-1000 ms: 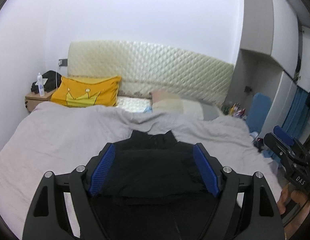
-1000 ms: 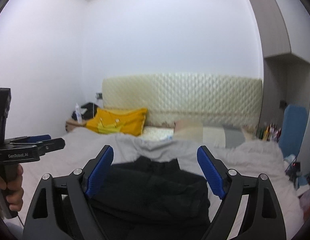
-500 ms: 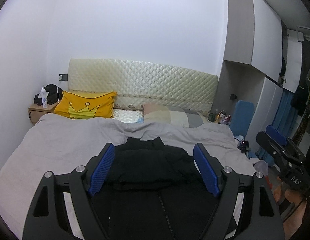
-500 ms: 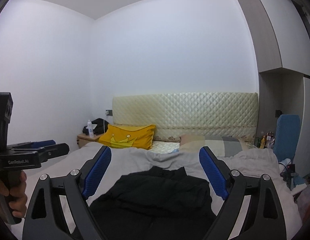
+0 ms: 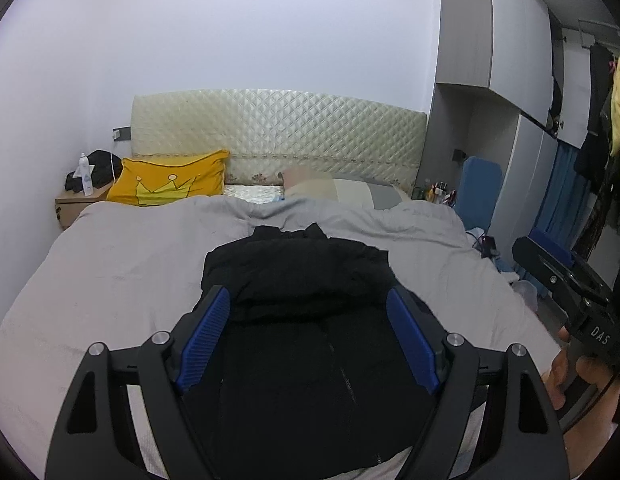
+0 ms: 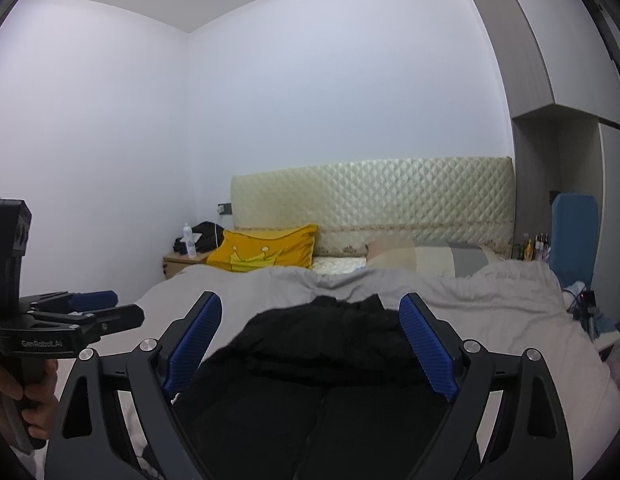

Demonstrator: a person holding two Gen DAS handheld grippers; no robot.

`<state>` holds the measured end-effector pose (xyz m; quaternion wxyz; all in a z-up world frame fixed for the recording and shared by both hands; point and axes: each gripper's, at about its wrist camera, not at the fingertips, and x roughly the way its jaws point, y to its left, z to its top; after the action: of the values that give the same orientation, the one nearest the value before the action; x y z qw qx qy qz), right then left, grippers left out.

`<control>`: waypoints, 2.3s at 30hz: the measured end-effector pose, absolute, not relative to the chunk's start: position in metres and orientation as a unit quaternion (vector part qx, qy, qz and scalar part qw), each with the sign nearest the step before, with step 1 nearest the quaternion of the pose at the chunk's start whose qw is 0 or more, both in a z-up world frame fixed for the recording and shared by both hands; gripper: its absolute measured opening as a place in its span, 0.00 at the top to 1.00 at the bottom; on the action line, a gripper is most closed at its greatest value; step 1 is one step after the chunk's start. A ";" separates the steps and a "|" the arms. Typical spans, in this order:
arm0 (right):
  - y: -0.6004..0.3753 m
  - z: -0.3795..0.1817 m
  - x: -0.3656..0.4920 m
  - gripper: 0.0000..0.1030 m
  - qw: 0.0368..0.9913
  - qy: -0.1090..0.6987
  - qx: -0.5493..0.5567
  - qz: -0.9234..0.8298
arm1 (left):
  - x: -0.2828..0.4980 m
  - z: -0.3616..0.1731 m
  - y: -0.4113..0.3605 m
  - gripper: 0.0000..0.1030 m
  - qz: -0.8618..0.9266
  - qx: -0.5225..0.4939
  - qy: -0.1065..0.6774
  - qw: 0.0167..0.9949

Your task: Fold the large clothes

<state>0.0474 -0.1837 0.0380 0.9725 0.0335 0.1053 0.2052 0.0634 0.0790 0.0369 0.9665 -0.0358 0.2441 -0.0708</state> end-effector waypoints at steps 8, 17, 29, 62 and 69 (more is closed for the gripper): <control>-0.193 -0.003 0.046 0.12 0.972 0.123 0.039 0.198 | 0.059 0.000 0.080 0.21 -0.062 -0.033 0.248 0.966; -0.197 -0.046 0.055 0.12 0.973 0.149 0.034 0.172 | 0.062 -0.031 0.088 0.21 -0.030 -0.047 0.237 0.970; -0.232 -0.073 0.099 0.12 0.962 0.222 0.036 0.155 | 0.088 -0.070 0.104 0.21 -0.027 -0.064 0.284 0.956; -0.395 -0.266 0.183 0.12 0.741 0.535 0.385 0.130 | 0.140 -0.190 0.232 0.17 0.078 -0.272 0.491 0.824; -0.381 -0.245 0.177 0.13 0.728 0.492 0.422 0.225 | 0.147 -0.217 0.242 0.16 0.094 -0.301 0.535 0.784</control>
<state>0.1770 -0.3815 -0.2449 0.7279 0.4218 0.4916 0.2248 0.1467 0.2419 -0.2170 0.7838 -0.3007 0.5351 0.0942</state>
